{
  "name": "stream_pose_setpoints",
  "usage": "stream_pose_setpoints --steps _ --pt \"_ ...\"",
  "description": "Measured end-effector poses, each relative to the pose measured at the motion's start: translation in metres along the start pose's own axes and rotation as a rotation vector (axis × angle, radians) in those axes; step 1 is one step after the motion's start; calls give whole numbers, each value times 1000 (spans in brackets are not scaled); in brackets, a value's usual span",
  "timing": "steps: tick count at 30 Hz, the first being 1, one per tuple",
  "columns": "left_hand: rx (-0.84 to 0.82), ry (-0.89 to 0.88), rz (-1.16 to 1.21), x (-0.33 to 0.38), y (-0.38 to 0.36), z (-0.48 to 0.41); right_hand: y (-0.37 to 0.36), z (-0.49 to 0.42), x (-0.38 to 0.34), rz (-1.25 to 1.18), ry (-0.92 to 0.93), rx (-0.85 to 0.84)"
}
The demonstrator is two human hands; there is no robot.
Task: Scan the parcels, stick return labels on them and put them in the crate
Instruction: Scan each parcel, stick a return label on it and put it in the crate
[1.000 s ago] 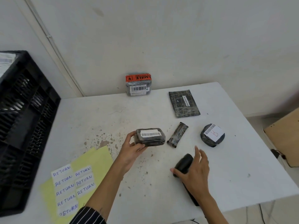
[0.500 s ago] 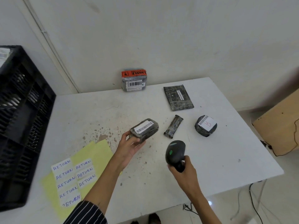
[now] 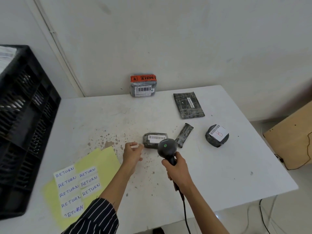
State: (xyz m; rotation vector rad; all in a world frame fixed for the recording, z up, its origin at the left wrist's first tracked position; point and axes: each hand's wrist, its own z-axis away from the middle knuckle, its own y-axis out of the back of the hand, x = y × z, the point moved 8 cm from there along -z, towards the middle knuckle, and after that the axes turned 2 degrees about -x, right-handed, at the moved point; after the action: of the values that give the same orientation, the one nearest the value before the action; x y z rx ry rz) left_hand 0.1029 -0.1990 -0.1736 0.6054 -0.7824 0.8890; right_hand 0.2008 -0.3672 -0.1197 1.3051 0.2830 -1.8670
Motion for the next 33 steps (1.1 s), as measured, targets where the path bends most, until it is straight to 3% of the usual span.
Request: stream_pose_setpoints --steps 9,25,33 --pt "-210 -329 -505 25 -39 -42 5 9 10 -200 -42 -87" --pt "-19 -621 -385 54 -16 -10 -16 37 -20 -244 80 -86" --pt "48 -621 -411 57 -1 0 -24 48 -30 -233 117 -73"
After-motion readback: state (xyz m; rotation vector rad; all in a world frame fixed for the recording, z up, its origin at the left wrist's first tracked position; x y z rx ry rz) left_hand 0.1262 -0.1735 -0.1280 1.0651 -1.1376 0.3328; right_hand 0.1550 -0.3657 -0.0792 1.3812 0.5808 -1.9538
